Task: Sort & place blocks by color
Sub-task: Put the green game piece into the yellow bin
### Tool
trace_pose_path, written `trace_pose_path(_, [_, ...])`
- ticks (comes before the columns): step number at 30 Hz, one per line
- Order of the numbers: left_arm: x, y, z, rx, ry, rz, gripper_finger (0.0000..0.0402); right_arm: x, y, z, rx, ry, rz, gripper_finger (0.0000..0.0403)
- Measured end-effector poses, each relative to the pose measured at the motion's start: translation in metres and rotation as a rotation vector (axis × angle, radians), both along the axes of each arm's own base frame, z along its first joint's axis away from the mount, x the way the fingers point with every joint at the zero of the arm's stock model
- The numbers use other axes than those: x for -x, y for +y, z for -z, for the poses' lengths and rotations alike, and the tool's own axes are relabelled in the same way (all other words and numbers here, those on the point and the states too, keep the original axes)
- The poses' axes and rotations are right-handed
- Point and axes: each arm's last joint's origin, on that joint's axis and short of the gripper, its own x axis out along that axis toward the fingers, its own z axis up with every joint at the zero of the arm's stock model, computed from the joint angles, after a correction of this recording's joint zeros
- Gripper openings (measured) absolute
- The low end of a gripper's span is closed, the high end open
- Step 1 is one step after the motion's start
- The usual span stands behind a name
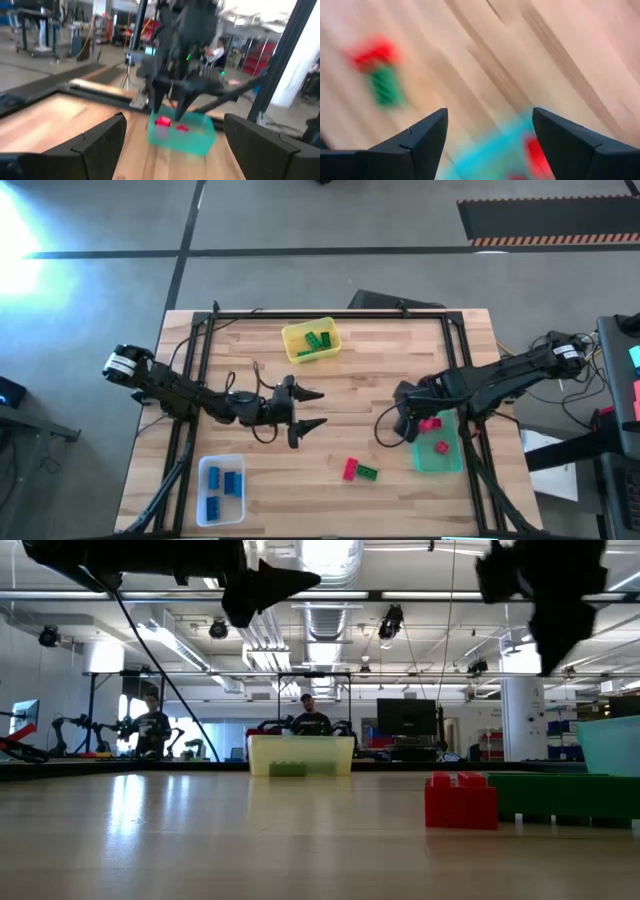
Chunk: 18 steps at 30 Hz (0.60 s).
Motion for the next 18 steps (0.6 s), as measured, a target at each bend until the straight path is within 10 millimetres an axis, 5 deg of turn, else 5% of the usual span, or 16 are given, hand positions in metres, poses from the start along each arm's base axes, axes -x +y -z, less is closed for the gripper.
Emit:
trace_pose_path(9, [0.0, 0.0, 0.008, 0.101, 0.064, 0.005, 0.0316, -0.047, 0.039, -0.009, -0.046, -0.485, -0.153, 0.0276])
trace_pose_path(18, [-0.001, 0.0, 0.006, 0.109, 0.059, 0.006, 0.0316, -0.052, 0.086, 0.032, -0.037, -0.27, -0.273, 0.0276])
